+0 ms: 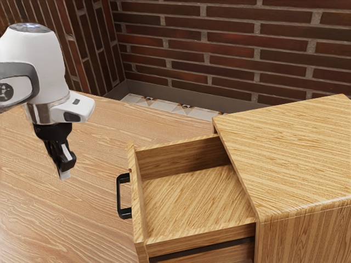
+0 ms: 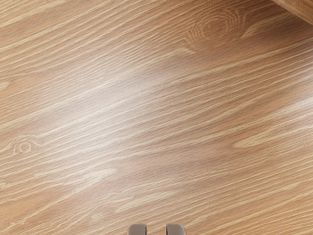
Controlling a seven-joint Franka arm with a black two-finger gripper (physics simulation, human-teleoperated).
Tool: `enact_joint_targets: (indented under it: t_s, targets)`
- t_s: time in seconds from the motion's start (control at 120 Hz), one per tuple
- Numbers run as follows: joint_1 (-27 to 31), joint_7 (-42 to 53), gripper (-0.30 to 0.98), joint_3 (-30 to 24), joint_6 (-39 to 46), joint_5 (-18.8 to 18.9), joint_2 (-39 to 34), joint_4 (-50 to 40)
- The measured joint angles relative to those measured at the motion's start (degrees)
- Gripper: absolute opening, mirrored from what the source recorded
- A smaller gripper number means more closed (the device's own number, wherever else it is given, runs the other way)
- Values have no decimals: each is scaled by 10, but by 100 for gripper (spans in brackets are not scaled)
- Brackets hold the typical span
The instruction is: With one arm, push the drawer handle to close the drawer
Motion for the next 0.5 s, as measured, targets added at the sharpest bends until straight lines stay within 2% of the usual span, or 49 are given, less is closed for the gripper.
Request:
enact_joint_targets:
  t_s: [0.1,0.283,0.425,0.5]
  targets:
    - [0,11,-8,-1,42,-2,36,3]
    - [0,36,-9,-31,110,-8,61,4]
    - [-2,53,-10,-60,113,-37,-25,-44]
    - [-27,60,-10,-65,108,-50,-35,-52]
